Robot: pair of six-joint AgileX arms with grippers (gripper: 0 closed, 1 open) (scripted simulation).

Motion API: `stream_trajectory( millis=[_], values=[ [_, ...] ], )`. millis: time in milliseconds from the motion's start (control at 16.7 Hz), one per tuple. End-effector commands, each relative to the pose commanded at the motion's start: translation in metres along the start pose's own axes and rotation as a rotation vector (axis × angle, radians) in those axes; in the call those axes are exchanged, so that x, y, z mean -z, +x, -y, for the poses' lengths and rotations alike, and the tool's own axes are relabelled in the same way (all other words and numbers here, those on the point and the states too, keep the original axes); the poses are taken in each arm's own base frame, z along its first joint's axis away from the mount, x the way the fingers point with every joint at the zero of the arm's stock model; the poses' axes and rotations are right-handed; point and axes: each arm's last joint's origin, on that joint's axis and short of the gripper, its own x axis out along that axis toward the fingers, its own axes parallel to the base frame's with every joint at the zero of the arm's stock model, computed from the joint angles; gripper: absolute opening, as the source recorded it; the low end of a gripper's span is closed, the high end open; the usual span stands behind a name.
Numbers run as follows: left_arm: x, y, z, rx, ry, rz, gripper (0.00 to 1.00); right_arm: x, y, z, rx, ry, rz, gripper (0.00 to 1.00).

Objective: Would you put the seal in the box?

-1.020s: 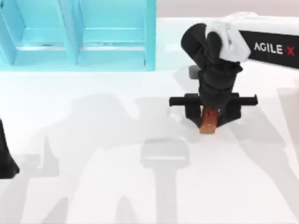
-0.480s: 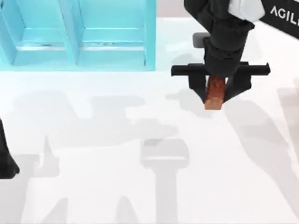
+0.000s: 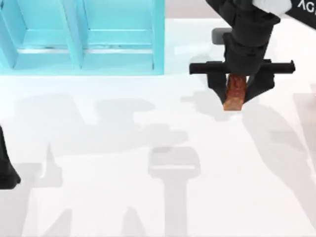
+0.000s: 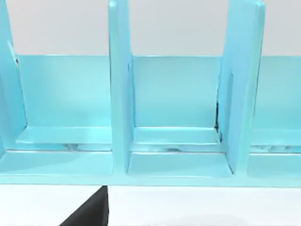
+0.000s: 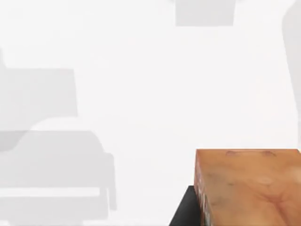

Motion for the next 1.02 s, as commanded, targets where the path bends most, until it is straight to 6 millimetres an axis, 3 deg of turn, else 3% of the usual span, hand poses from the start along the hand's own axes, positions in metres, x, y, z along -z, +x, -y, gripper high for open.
stream_trajectory(
  millis=[180, 360, 480, 660, 840, 1020],
  values=[
    [0.0, 0.0, 0.0, 0.0, 0.0, 0.0, 1.0, -0.013, -0.006, 0.053, 0.001, 0.008, -0.009, 0.0],
    [0.0, 0.0, 0.0, 0.0, 0.0, 0.0, 1.0, -0.018, -0.014, 0.136, 0.0, 0.017, -0.015, 0.0],
    [0.0, 0.0, 0.0, 0.0, 0.0, 0.0, 1.0, -0.011, -0.02, 0.198, -0.002, 0.013, -0.019, 0.0],
    [0.0, 0.0, 0.0, 0.0, 0.0, 0.0, 1.0, 0.017, -0.031, 0.278, -0.005, -0.002, -0.011, 0.0],
    [0.0, 0.0, 0.0, 0.0, 0.0, 0.0, 1.0, 0.049, -0.039, 0.327, -0.004, -0.005, 0.006, 0.0],
    [0.0, 0.0, 0.0, 0.0, 0.0, 0.0, 1.0, 0.064, -0.042, 0.344, -0.003, -0.004, 0.009, 0.0]
  ],
)
